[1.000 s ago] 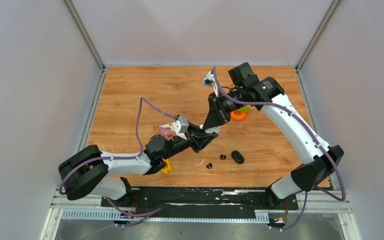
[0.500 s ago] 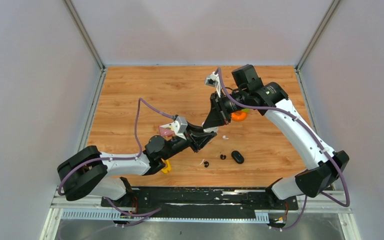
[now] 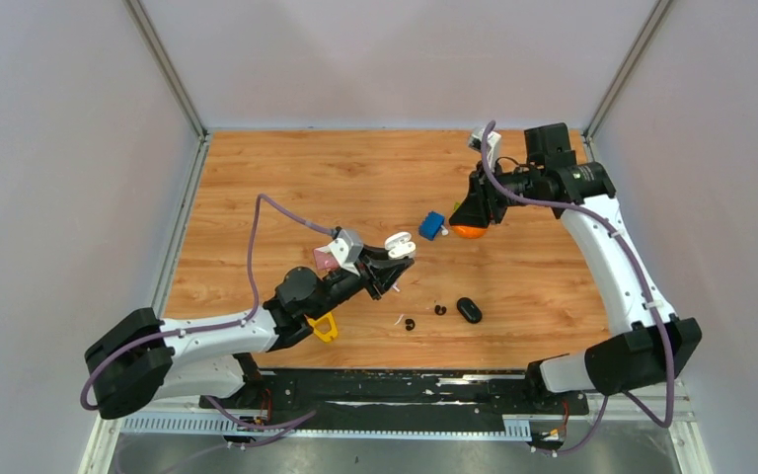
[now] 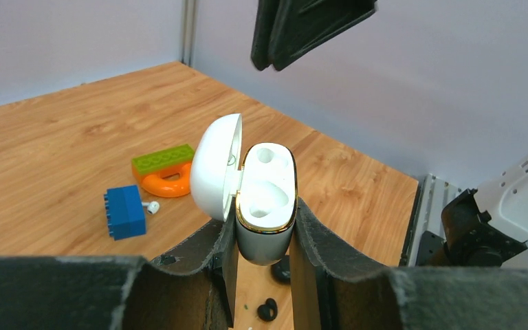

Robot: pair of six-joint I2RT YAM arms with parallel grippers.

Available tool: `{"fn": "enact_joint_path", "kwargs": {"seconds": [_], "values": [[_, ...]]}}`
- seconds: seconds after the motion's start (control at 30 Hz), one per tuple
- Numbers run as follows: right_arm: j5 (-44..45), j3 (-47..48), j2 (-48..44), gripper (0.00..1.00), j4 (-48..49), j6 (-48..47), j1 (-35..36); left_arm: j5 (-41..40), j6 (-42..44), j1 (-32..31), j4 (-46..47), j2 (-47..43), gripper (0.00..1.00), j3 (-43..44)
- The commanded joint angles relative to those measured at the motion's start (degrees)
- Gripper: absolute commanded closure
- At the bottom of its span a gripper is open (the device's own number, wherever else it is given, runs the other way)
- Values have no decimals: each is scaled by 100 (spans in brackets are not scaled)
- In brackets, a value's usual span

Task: Insert the wireless bluetooth earbuds into the charging case
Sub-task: Move the earbud to the center of the board.

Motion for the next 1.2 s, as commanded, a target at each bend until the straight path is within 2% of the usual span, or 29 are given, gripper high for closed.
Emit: {"fn": "enact_joint_path", "kwargs": {"seconds": [0.0,0.2,0.33,0.47,0.67,0.93,1.17], "values": [[985,-310,521,72,-83,-1528,-204,-74,99,-5,-413,-326,100,-99],[2377,-283,1861,74,510,-1820,-209,-208,-26,1,-746,-886,100,-312],[2480,155,2844,79,562,-1642,-201,-302,-47,-1,-1091,-1259,100,-399],[2617,435,3550,78,963,-1139,-179,-368,-43,-1,-1429,-1568,100,-468],[3086,679,3981,71,1500,-663,66,-452,4,0,-1767,-1872,100,-506],[3598,1062,4433,63,1473,-251,312,-463,-67,-5,-1834,-1973,100,-589],[4020,1021,4413,62,1520,-169,376,-464,-30,-1,-1946,-2088,100,-616]]}}
